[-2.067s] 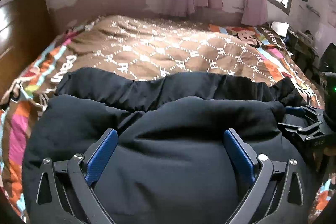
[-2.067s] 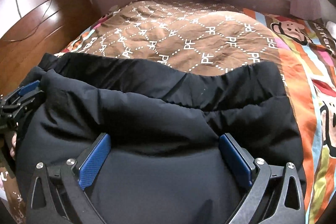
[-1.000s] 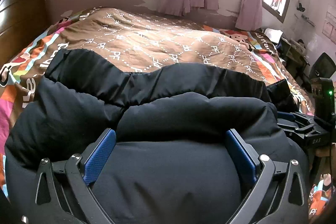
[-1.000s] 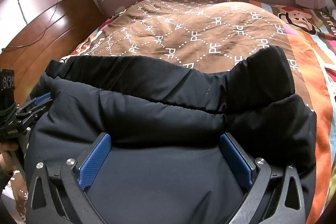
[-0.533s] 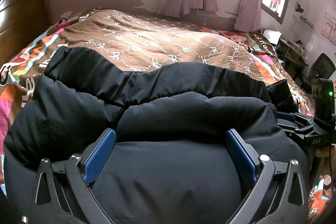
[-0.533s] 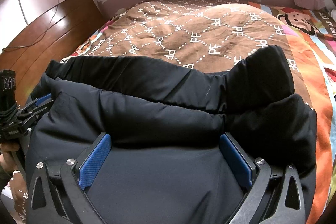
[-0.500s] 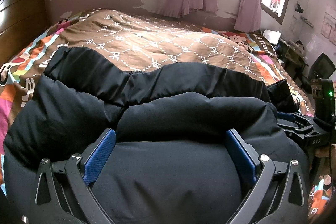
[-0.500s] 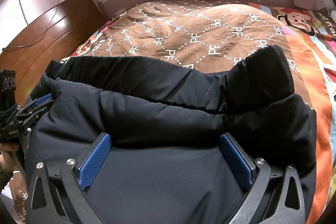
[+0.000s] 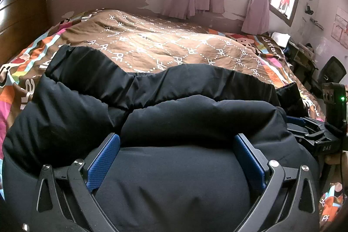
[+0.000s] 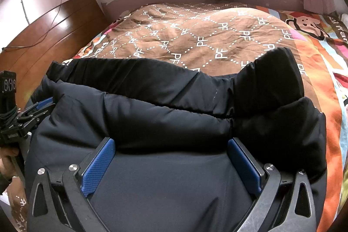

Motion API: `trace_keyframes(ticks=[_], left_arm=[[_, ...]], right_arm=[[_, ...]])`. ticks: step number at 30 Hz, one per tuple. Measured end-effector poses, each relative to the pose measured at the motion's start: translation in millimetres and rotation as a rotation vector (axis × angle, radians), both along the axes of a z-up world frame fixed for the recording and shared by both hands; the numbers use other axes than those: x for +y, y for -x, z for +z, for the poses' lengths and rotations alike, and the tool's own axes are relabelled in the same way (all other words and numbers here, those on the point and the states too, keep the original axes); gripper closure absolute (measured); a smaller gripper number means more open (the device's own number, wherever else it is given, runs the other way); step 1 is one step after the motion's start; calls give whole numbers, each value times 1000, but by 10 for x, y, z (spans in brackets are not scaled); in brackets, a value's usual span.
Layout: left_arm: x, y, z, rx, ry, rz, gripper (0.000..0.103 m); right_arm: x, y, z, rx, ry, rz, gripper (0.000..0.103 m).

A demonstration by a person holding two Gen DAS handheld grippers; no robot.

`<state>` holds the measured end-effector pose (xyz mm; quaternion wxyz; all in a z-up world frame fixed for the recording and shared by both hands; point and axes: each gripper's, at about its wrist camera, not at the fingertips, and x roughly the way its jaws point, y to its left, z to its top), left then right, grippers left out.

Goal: Fold large clothes
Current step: 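Press both open grippers on the folded jacket to smooth it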

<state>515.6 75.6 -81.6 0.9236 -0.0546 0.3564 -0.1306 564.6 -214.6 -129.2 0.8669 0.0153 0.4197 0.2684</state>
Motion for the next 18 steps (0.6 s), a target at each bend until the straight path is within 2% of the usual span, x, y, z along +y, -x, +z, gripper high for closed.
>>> trace_keyframes(ticks=[7, 18], left_arm=[[1, 45, -7, -10, -21, 8, 1], [5, 67, -25, -17, -4, -2, 1]], right_arm=[[-6, 19, 6, -8, 11, -1, 0], [-12, 59, 6, -37, 13, -4, 0]])
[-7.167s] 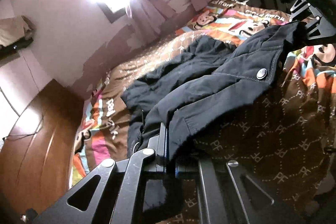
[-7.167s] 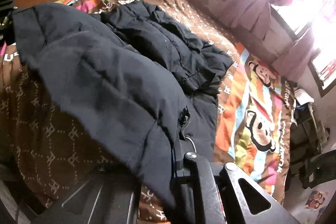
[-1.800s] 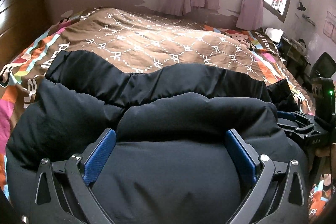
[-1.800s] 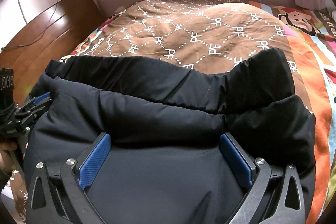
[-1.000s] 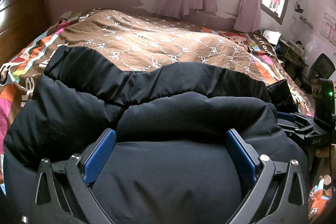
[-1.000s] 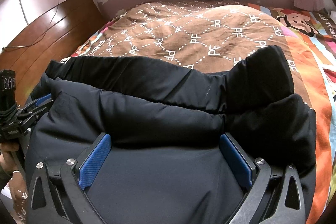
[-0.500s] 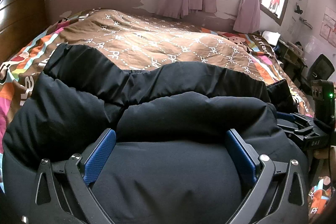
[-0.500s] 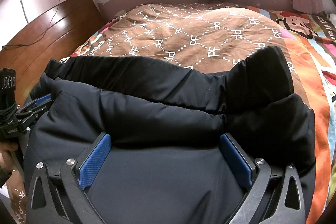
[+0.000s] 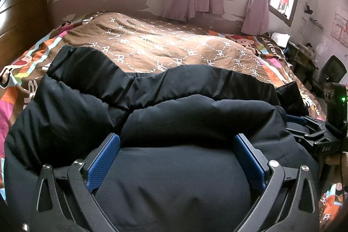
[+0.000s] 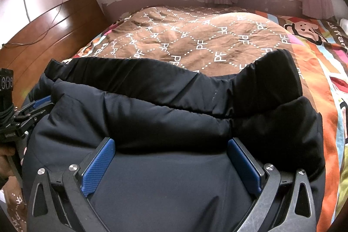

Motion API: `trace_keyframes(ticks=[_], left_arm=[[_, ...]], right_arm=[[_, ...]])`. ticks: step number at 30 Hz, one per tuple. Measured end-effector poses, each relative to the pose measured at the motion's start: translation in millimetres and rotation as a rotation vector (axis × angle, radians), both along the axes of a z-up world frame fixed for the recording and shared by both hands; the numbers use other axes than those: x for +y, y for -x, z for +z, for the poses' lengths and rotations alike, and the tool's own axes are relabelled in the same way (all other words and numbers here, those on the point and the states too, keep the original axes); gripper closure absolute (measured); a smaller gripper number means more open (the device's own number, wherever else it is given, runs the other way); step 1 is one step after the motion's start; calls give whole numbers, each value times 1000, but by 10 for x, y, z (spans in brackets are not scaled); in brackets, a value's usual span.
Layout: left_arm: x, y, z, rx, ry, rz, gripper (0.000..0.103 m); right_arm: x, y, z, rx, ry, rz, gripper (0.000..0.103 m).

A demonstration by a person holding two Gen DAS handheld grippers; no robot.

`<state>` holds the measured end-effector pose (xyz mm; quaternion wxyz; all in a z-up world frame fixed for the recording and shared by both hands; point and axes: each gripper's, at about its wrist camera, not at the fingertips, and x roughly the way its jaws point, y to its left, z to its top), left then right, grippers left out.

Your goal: Fold large clothes

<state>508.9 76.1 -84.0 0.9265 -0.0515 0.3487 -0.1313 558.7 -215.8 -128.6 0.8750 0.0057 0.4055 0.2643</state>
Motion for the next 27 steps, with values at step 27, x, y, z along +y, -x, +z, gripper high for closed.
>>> trace_keyframes(ticks=[27], left_arm=[[1391, 586, 540, 37, 194, 131, 1]], right_arm=[[-1299, 244, 384, -37, -199, -201, 0]])
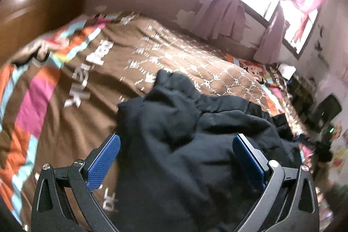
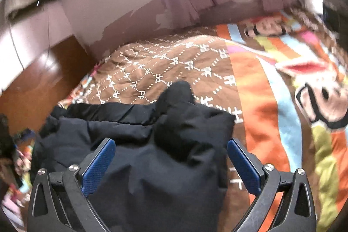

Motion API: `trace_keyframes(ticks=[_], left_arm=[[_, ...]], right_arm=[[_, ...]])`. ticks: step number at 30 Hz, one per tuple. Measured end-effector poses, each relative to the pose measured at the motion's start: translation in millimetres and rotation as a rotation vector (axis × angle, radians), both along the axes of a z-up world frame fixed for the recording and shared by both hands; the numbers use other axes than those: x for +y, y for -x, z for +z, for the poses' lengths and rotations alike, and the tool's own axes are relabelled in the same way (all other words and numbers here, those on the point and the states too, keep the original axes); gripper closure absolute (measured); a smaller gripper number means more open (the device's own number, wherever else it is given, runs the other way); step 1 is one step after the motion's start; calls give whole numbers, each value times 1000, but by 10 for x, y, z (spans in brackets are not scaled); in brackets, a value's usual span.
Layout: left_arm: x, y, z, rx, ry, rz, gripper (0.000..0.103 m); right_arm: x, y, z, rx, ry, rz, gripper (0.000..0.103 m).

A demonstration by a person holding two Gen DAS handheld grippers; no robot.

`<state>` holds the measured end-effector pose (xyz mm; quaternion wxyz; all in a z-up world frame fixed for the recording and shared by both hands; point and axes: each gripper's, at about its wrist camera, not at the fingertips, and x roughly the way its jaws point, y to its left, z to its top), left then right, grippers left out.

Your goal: Fold large clothes

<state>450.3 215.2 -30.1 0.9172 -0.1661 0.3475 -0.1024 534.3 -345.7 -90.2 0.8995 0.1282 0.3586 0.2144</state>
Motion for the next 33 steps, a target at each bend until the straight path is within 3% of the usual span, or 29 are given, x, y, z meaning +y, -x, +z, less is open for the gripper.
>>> trace_keyframes(ticks=[5, 9, 17, 24, 27, 29, 31, 33], left_arm=[[267, -58, -285, 120, 46, 4, 1], [368, -34, -495, 144, 121, -2, 1], [406, -110, -787, 226, 218, -63, 1], [191, -99, -781, 242, 208, -182, 4], [160, -108, -774, 254, 203, -194, 13], [208, -90, -769, 260, 213, -174, 25], [219, -42, -752, 257, 217, -146, 36], [178, 18, -710, 250, 188, -108, 43]], right_arm=[[-204, -108, -253, 120, -55, 8, 0], [-232, -182, -549, 249, -94, 78, 0], [-166, -130, -635, 253, -48, 83, 0], [-140, -78, -658, 247, -26, 77, 0], [-98, -93, -638, 262, -17, 83, 0], [-80, -63, -631, 261, -10, 97, 0], [-53, -17, -625, 259, -6, 109, 5], [-49, 17, -615, 259, -18, 112, 17]])
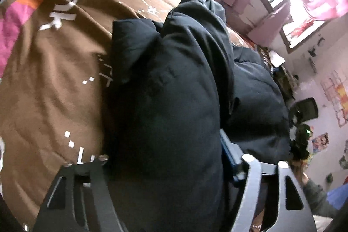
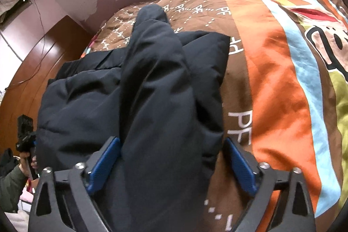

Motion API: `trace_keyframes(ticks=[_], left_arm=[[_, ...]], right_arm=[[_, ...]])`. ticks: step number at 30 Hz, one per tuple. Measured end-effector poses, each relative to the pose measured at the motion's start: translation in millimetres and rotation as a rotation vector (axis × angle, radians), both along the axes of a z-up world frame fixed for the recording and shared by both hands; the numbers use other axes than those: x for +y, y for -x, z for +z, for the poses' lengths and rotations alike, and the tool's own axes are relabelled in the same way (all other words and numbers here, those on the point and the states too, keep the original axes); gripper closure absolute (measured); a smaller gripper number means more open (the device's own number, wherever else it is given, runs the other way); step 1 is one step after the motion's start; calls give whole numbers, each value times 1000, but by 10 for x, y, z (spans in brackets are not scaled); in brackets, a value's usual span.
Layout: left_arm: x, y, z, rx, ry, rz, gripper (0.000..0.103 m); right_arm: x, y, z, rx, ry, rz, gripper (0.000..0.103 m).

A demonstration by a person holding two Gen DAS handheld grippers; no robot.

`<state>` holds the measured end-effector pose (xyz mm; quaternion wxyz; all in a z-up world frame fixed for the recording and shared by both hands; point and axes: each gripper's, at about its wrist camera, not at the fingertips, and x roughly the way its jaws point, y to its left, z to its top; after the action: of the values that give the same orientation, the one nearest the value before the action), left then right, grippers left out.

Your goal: Fold large clothes

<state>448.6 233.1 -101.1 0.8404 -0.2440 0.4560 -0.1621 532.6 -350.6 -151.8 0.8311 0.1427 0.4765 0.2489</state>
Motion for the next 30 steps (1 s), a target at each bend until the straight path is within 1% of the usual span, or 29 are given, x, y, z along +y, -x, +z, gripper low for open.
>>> trace_keyframes(ticks=[1, 2, 3, 4, 5, 6, 8, 9, 11, 13, 15, 17, 18, 19, 21, 23, 25, 27, 29, 30], left_arm=[[-46, 37, 38, -7, -34, 15, 48], [-146, 88, 116, -29, -106, 29, 52], [-241, 127, 165, -48, -159, 30, 55], [-337, 176, 220, -72, -216, 31, 61], [-410, 215, 251, -89, -251, 31, 67], [-467, 258, 296, -105, -274, 37, 70], [-526, 314, 374, -115, -274, 61, 78], [-532, 325, 404, -121, -273, 70, 80], [-572, 358, 510, -146, -266, 85, 84], [-705, 298, 638, -175, -255, 88, 85], [-900, 155, 805, -201, -234, 64, 85], [-1122, 18, 889, -221, -220, 32, 85], [-1216, -29, 899, -230, -214, 20, 85], [-1330, -85, 915, -244, -209, 5, 85], [-1510, -199, 943, -266, -197, -17, 85], [-1701, -312, 971, -285, -184, -38, 85], [-1863, -416, 963, -298, -189, -62, 85], [-2037, -571, 900, -293, -213, -92, 85], [-2218, -666, 765, -275, -266, -116, 85], [-2241, -707, 702, -266, -289, -118, 85]], right_arm=[[8, 27, 9, 7, -11, -7, 21], [15, 46, 18, 17, -18, -13, 30], [25, 61, 32, 28, -25, -18, 40], [44, 75, 50, 44, -30, -25, 44], [65, 85, 72, 55, -31, -28, 53], [84, 101, 104, 58, -26, -31, 62], [120, 111, 188, 50, -28, -32, 75], [117, 133, 241, 40, -25, -38, 82], [100, 185, 394, 5, -41, -45, 87], [116, 233, 589, -52, -21, -27, 89], [160, 286, 791, -122, 18, -5, 91], [177, 368, 1050, -224, 67, 1, 91], [160, 415, 1163, -273, 89, -6, 91], [149, 443, 1244, -305, 98, -19, 91], [24, 497, 1444, -378, 102, -70, 91], [-119, 522, 1553, -426, 119, -118, 91], [-287, 476, 1604, -437, 136, -170, 91], [-451, 408, 1555, -424, 152, -214, 90], [-618, 302, 1389, -383, 174, -260, 90], [-688, 271, 1303, -359, 173, -277, 90]])
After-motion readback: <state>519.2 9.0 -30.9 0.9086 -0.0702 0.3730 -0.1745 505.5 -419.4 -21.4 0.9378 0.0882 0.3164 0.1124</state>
